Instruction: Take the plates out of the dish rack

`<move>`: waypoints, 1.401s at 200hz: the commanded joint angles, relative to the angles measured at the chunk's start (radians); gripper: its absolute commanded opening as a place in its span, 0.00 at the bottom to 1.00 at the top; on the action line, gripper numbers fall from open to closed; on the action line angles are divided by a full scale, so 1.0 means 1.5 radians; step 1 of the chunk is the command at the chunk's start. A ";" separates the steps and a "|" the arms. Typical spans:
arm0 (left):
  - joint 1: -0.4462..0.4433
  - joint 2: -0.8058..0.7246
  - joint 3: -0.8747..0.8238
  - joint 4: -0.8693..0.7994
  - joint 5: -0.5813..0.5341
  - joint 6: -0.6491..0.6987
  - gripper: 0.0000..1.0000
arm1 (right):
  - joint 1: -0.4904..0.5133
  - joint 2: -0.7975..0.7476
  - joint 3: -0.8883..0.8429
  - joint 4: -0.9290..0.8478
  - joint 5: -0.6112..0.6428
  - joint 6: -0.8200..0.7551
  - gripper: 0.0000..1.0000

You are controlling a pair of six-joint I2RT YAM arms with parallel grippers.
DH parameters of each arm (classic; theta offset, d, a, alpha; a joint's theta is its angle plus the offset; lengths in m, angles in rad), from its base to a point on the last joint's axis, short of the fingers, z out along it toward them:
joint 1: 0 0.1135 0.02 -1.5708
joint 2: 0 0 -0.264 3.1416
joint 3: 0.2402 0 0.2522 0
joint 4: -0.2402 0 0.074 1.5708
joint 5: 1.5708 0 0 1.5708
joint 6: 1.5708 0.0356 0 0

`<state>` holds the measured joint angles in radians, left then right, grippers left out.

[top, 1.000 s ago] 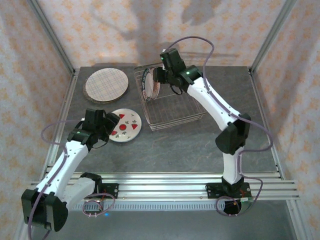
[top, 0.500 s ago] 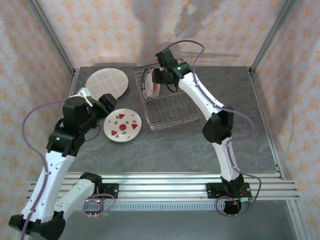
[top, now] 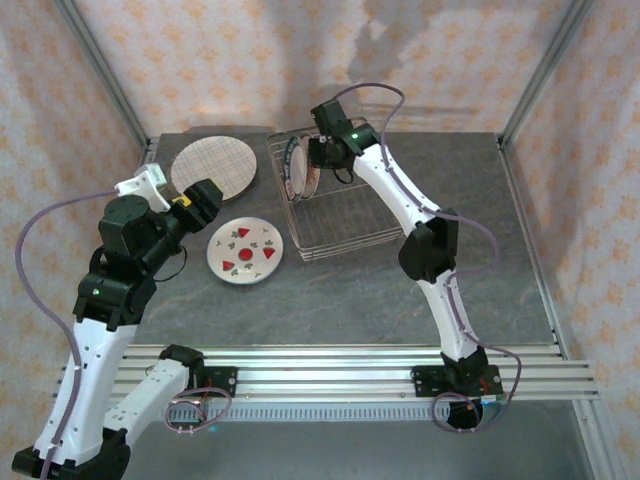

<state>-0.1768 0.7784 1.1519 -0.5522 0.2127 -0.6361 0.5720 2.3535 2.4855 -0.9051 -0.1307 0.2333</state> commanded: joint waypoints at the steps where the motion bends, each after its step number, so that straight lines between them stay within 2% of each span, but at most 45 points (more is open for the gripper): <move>1: -0.004 -0.001 0.025 0.020 0.011 0.027 0.79 | -0.004 0.024 0.028 -0.002 0.002 -0.009 0.31; 57: -0.005 -0.010 0.024 0.009 0.012 0.025 0.79 | -0.004 0.051 0.046 0.012 -0.003 -0.011 0.27; 137: -0.005 -0.016 0.050 -0.027 0.007 0.032 0.79 | -0.004 0.070 0.057 0.038 0.006 -0.015 0.12; 189: -0.005 -0.029 0.079 -0.090 -0.002 0.048 0.79 | -0.002 0.071 0.061 0.040 0.014 -0.013 0.04; 212: -0.005 -0.036 0.081 -0.110 -0.004 0.055 0.79 | 0.005 0.071 0.073 0.038 0.037 -0.019 0.00; 273: -0.005 -0.036 0.085 -0.159 0.003 0.055 0.79 | 0.033 0.059 0.104 0.014 0.154 -0.016 0.00; 280: -0.005 -0.035 0.088 -0.171 0.005 0.076 0.79 | 0.036 0.055 0.104 0.012 0.165 -0.014 0.00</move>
<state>-0.1768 0.7223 1.2495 -0.7296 0.2234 -0.5732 0.6018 2.4641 2.5813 -0.9295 0.0208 0.2192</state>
